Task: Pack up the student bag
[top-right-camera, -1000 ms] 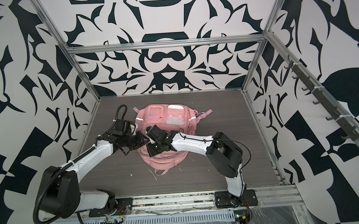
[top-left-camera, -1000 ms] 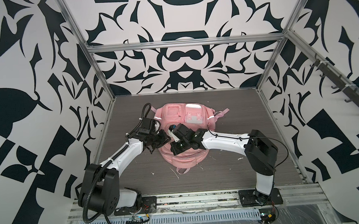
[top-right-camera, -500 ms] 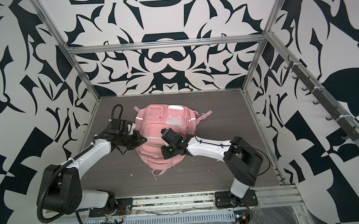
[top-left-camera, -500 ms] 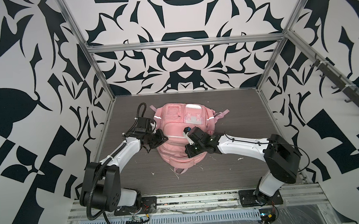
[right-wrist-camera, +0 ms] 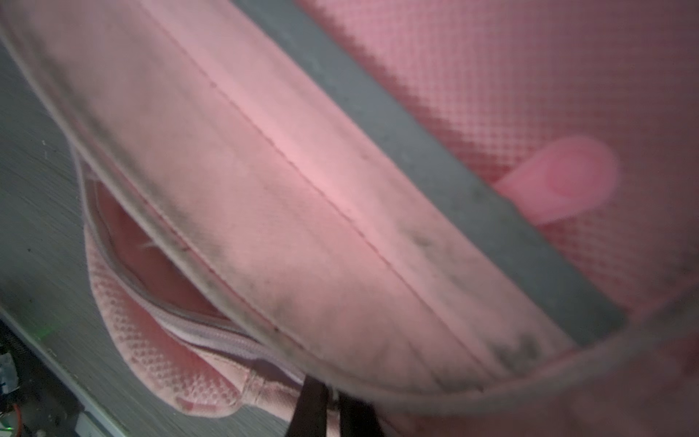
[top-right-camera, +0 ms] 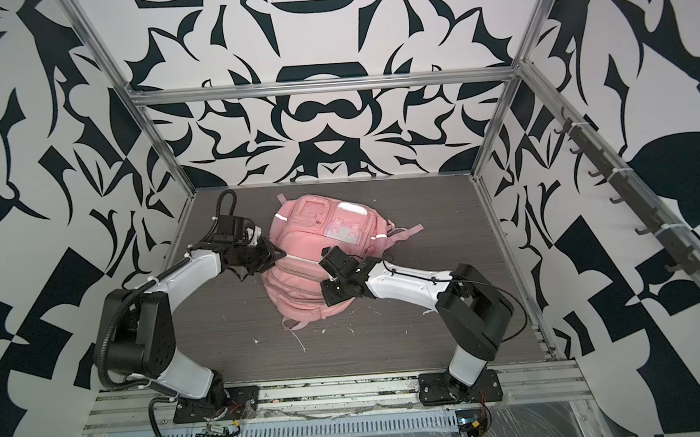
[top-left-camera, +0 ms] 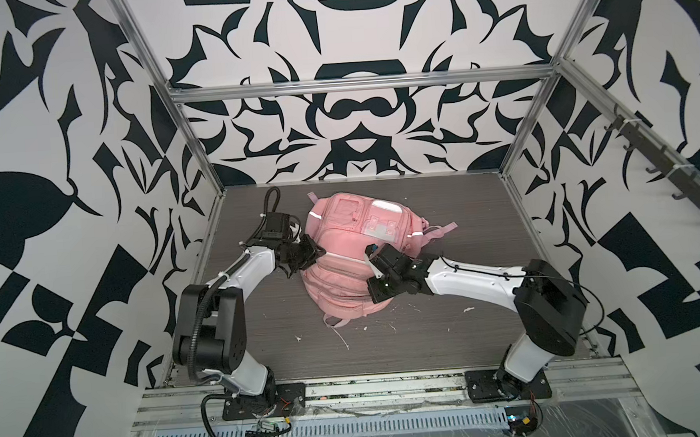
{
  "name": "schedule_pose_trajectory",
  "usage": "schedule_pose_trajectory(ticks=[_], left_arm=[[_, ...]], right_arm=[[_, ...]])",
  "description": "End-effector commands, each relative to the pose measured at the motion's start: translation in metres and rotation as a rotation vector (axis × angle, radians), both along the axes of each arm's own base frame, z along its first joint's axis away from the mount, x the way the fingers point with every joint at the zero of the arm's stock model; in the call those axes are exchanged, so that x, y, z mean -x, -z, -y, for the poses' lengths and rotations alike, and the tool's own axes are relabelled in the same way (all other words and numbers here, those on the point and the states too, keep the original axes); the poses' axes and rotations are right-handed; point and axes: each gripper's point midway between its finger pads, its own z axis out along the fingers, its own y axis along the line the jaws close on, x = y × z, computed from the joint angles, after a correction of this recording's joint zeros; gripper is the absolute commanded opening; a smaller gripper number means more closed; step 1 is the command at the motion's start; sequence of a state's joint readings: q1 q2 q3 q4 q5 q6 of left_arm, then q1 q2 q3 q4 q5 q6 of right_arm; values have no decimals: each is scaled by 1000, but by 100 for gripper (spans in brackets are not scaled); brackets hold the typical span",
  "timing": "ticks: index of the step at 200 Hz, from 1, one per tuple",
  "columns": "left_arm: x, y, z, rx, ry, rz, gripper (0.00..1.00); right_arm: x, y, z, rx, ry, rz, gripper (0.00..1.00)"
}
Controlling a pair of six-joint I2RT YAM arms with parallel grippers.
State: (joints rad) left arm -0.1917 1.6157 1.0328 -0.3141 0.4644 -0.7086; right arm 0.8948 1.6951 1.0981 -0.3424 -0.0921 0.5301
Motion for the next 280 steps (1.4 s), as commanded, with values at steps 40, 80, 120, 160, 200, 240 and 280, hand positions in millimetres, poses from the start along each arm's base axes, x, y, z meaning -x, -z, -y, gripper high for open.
schedule_pose_trajectory(ticks=[40, 80, 120, 160, 200, 240, 280], left_arm=[[11, -22, 4, 36, 41, 50, 51], [54, -8, -1, 25, 39, 3, 52], [68, 5, 19, 23, 77, -17, 52], [56, 14, 25, 15, 82, -22, 36], [48, 4, 20, -25, 82, 18, 10], [49, 7, 14, -39, 73, 17, 5], [53, 9, 14, -31, 73, 14, 3]], right_arm=[[-8, -42, -78, -130, -114, 60, 0], [-10, -41, -95, -154, -150, 43, 0], [-8, -34, -96, -144, -157, 26, 0], [-1, -32, -79, -121, -142, 31, 0], [8, -16, -34, -27, -106, 28, 0], [-4, -5, 21, 35, -20, 13, 0], [-37, -10, 61, 33, 80, 26, 0]])
